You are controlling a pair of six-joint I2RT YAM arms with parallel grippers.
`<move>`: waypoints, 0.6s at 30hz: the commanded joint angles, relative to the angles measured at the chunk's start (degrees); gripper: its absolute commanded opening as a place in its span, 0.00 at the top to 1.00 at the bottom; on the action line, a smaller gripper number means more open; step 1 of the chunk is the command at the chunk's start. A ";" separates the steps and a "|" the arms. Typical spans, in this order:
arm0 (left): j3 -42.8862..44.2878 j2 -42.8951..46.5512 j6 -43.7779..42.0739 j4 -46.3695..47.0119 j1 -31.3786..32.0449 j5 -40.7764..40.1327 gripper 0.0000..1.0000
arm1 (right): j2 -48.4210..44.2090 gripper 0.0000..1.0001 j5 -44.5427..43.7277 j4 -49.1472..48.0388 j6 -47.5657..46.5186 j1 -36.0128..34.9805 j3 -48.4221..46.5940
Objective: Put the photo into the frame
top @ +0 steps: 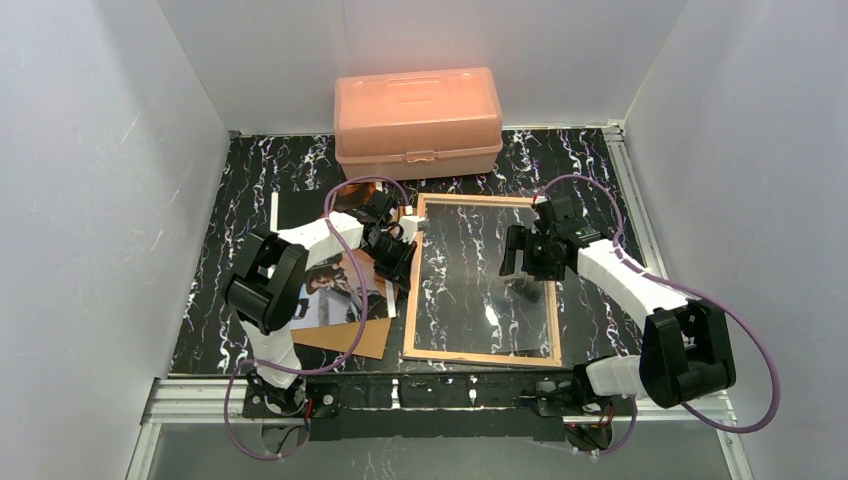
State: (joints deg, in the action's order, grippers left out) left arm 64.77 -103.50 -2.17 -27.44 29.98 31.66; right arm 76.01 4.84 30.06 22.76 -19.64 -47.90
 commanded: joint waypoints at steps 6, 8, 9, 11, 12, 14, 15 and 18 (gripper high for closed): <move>0.68 1.29 -0.71 -0.37 -0.18 1.40 1.00 | -9.92 0.31 11.94 -10.23 10.36 -0.99 -0.62; 0.59 1.42 -0.66 -0.42 -0.25 1.41 1.00 | -10.85 0.38 14.54 -12.09 12.94 -0.96 -0.40; 0.53 1.56 -0.70 -0.42 -0.31 1.40 1.00 | -11.21 0.41 15.74 -13.01 14.37 -0.95 -0.44; 0.37 1.72 -0.73 -0.38 -0.52 1.30 1.00 | -11.84 0.46 17.81 -14.67 16.86 -1.00 -0.44; 0.33 1.73 -0.77 -0.34 -0.60 1.31 1.00 | -12.19 0.49 18.37 -15.14 17.95 -0.95 -0.44; 0.27 1.73 -0.73 -0.25 -0.70 1.47 1.00 | -12.86 0.52 19.17 -15.77 19.39 -0.97 -0.61; 0.16 1.73 -0.73 -0.27 -0.77 1.52 1.00 | -13.18 0.54 19.39 -15.74 19.88 -0.97 -0.83; 0.09 1.69 -0.72 -0.29 -0.83 1.56 1.00 | -14.23 0.57 19.48 -15.33 21.13 -1.00 -1.70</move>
State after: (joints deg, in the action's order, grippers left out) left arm 64.77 -103.50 -2.39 -28.36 28.88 31.44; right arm 63.35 19.38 18.55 39.29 -19.62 -47.90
